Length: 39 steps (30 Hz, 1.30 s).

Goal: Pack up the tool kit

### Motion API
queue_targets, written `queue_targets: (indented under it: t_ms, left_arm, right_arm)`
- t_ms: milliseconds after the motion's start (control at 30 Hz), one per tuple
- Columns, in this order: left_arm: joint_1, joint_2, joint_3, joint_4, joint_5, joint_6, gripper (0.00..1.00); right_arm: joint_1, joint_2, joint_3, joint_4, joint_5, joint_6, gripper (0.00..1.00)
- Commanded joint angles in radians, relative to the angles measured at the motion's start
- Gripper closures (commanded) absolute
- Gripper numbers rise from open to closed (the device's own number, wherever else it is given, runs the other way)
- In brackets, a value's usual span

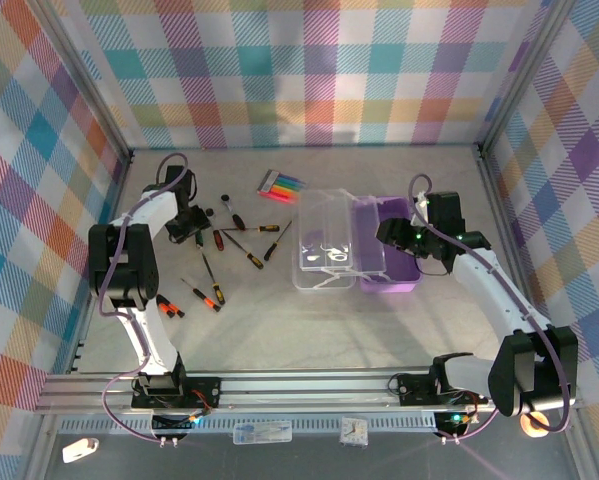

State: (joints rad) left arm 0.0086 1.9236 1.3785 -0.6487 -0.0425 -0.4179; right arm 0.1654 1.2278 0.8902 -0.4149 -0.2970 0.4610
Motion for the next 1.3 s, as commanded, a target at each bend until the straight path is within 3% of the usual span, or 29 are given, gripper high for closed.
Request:
queue_targets:
  t_ms: [0, 267, 533, 800, 1267]
  left_arm:
    - [-0.008, 0.032, -0.022, -0.005, 0.017, 0.025, 0.51]
    - [-0.02, 0.08, -0.04, 0.003, 0.007, 0.023, 0.58]
    - [-0.02, 0.07, -0.058, 0.051, 0.021, -0.002, 0.84]
    - [-0.02, 0.005, -0.092, 0.065, 0.029, -0.002, 1.0]
    - [-0.065, -0.215, -0.189, 0.095, 0.022, -0.018, 1.0]
  right_arm:
    - [0.008, 0.002, -0.017, 0.018, -0.014, 0.011, 0.46]
    - [0.01, -0.003, 0.002, -0.003, -0.009, 0.002, 0.47]
    - [0.01, -0.013, 0.018, -0.028, 0.004, -0.005, 0.48]
    - [0.01, -0.025, 0.033, -0.051, 0.022, -0.015, 0.48]
    - [0.011, -0.03, 0.032, -0.046, 0.004, -0.003, 0.48]
